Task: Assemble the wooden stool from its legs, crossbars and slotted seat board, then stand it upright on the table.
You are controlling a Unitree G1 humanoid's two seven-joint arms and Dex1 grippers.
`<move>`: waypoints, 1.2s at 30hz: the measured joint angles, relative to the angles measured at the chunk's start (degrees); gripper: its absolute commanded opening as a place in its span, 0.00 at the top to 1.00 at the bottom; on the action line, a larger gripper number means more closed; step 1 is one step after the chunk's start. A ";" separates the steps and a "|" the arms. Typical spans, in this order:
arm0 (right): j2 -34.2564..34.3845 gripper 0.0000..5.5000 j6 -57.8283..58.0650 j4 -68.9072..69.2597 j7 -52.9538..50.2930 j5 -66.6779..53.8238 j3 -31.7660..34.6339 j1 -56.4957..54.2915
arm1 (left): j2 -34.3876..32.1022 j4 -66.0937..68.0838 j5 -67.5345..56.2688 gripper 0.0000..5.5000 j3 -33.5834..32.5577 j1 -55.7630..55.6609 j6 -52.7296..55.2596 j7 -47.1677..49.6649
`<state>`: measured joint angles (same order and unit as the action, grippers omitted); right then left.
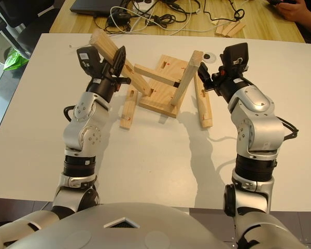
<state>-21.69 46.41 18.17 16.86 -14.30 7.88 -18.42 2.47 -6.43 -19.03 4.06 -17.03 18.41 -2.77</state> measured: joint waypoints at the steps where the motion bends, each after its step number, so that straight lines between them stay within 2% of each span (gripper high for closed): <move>1: -0.15 0.36 0.00 0.00 0.01 -0.01 0.09 -0.19 | 0.07 -0.14 0.03 0.81 0.00 0.14 0.00 -0.18; 13: -0.85 0.36 0.02 -0.09 0.33 -0.19 0.07 -0.76 | 1.72 -1.45 -0.67 0.81 -1.09 0.56 0.72 -0.89; 36: -1.63 0.36 0.23 -0.22 0.57 -1.10 0.10 -2.46 | 1.32 2.56 4.93 0.81 1.16 -0.83 -0.12 -2.19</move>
<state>-23.32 46.64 17.95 17.43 -15.40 7.98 -20.88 3.79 -3.87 -14.10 5.22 -17.85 18.29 -4.96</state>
